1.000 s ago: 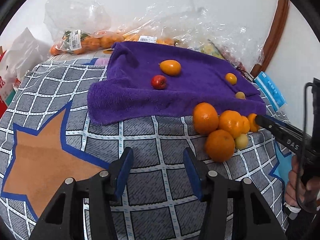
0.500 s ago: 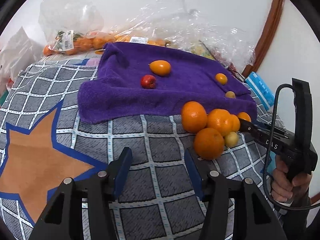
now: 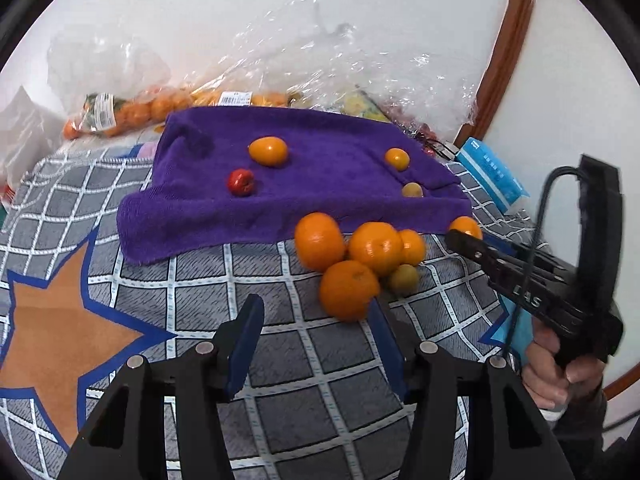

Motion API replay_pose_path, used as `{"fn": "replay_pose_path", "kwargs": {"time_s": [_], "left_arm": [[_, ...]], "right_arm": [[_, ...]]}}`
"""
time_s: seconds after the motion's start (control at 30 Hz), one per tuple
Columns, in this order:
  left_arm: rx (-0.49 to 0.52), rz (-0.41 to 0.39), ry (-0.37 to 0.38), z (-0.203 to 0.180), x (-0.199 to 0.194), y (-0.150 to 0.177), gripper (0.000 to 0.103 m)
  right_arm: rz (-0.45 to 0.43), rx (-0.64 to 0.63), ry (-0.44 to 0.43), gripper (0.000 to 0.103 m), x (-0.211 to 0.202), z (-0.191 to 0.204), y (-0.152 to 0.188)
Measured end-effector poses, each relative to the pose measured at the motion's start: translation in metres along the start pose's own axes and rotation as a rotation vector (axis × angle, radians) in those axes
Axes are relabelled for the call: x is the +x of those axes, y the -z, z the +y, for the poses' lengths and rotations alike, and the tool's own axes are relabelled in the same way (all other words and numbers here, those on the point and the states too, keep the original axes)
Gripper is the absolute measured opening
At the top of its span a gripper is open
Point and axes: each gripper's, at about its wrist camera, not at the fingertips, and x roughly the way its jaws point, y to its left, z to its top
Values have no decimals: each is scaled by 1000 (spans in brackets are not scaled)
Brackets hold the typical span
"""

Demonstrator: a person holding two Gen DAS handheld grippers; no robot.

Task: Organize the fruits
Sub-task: 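Grasp a large orange in front of the towel with the right tool, then grasp another large orange with the left tool while the right tool holds its orange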

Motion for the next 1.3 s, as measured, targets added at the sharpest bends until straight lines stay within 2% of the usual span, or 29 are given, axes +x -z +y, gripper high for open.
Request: {"fn": "replay_pose_path", "kwargs": {"time_s": [0.1, 0.4, 0.53, 0.77, 0.83, 0.93, 1.07, 1.3], "left_arm": [[13, 10, -37, -10, 1, -1, 52], [20, 91, -8, -26, 24, -8, 52], [31, 114, -36, -29, 38, -7, 52], [1, 101, -49, -25, 50, -8, 52], [18, 92, -58, -28, 52, -7, 39], [38, 81, -66, -31, 52, -7, 38], [7, 80, -27, -27, 40, -6, 38], [-16, 74, -57, -20, 13, -11, 38]], "right_arm": [[21, 4, 6, 32, -12, -2, 2], [-3, 46, 15, 32, -56, -21, 5], [6, 67, 30, 32, -62, -29, 6], [19, 42, 69, 32, -72, -26, 17], [24, 44, 77, 32, -72, -24, 21], [32, 50, 88, 32, -72, -18, 29], [33, 48, 100, 32, -76, -9, 35], [10, 56, 95, 32, -84, 9, 32]]}}
